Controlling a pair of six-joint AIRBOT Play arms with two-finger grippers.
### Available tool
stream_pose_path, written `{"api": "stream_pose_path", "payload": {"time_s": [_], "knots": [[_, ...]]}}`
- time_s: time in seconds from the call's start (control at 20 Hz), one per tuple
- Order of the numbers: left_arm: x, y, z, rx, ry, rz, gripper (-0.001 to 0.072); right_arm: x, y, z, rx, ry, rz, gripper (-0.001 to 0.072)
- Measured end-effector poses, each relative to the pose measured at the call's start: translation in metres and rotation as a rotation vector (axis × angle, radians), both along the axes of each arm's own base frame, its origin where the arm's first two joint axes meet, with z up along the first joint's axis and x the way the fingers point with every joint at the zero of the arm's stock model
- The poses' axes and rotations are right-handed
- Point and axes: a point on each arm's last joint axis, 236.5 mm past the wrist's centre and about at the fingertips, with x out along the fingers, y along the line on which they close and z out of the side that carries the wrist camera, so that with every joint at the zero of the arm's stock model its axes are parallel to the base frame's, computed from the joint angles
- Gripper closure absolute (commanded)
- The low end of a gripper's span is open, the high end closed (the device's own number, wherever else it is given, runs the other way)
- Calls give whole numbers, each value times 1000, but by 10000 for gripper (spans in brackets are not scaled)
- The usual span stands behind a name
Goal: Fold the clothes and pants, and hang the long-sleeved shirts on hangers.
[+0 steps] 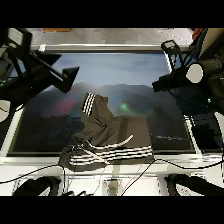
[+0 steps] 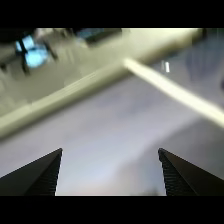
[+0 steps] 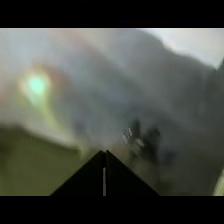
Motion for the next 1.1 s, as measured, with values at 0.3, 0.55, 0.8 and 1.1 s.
{"api": "stream_pose_path", "payload": {"time_s": [0.3,0.55,0.8,1.1], "knots": [[-35,74,-138,291,512,153,26,-30,-57,-29,-99,186,-39,701],[-87,137,-234,358,896,351,26,-50,-98,-44,-77,292,-136,702],[-158,150,-295,378,1138,362,26,-54,-108,-47,-21,309,-171,702],[-210,137,-302,270,1089,328,26,-42,-107,-44,5,258,-173,702]]}}
